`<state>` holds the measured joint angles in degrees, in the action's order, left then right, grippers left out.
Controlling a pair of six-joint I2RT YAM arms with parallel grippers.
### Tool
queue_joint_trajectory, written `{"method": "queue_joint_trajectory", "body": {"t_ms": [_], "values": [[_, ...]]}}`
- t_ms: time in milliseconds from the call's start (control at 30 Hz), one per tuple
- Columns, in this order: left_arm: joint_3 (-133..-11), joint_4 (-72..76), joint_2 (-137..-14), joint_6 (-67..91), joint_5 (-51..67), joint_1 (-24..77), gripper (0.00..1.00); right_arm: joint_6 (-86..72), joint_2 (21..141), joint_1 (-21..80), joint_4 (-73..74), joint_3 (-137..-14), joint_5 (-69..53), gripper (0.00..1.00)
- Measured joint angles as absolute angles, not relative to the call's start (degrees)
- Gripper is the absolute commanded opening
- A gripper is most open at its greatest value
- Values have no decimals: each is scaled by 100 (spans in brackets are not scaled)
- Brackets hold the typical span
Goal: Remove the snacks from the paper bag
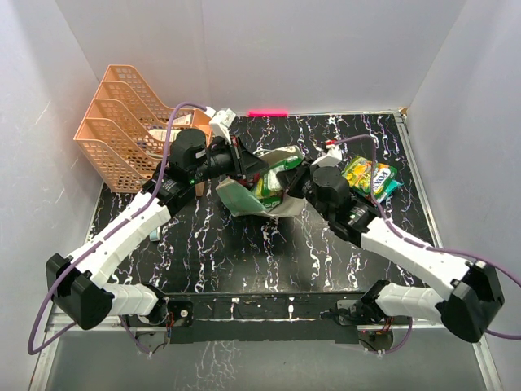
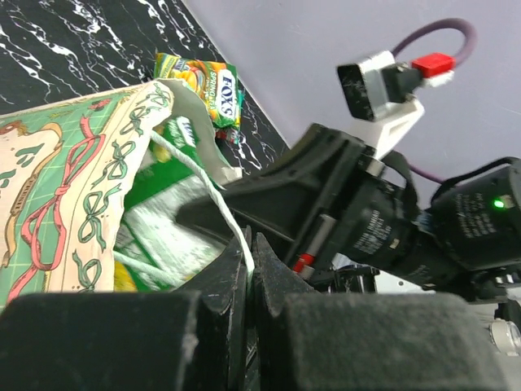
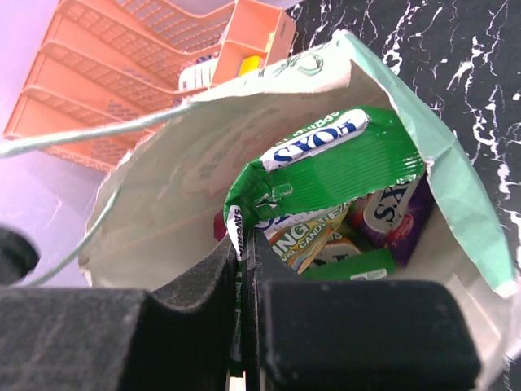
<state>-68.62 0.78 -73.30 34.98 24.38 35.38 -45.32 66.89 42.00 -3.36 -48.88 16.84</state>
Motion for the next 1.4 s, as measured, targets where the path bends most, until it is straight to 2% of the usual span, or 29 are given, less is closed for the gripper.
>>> {"method": "queue_joint_trajectory", "body": {"t_ms": [267,500,633,833,933,1067,1200,1400], "values": [[-6862,-12,-7299,3450,2171,3538,0,-3562,5404,4209,1177,-5111,1160,7],[-6860,-69,-7277,3448,1973,3538,0,-2394,5039,4228,2165,-6825,1365,7],[-6860,-172,-7244,3426,1841,3538,0,-1949,4941,4237,2204,-7201,2119,7],[-6860,-283,-7244,3374,1765,3538,0,-1675,5223,4200,2248,-7170,4195,7],[-6860,-340,-7242,3350,1734,3538,0,-1527,5496,3933,2158,-6978,4637,7],[-6860,-360,-7242,3339,1730,3538,0,-1514,5752,2733,2058,-6700,4152,7],[-6860,-360,-7240,3339,1732,3538,0,-1555,5959,1181,1612,-6320,2989,7],[-6860,-360,-7234,3339,1739,3538,0,-1726,6394,60,266,-5236,1420,7]]}}
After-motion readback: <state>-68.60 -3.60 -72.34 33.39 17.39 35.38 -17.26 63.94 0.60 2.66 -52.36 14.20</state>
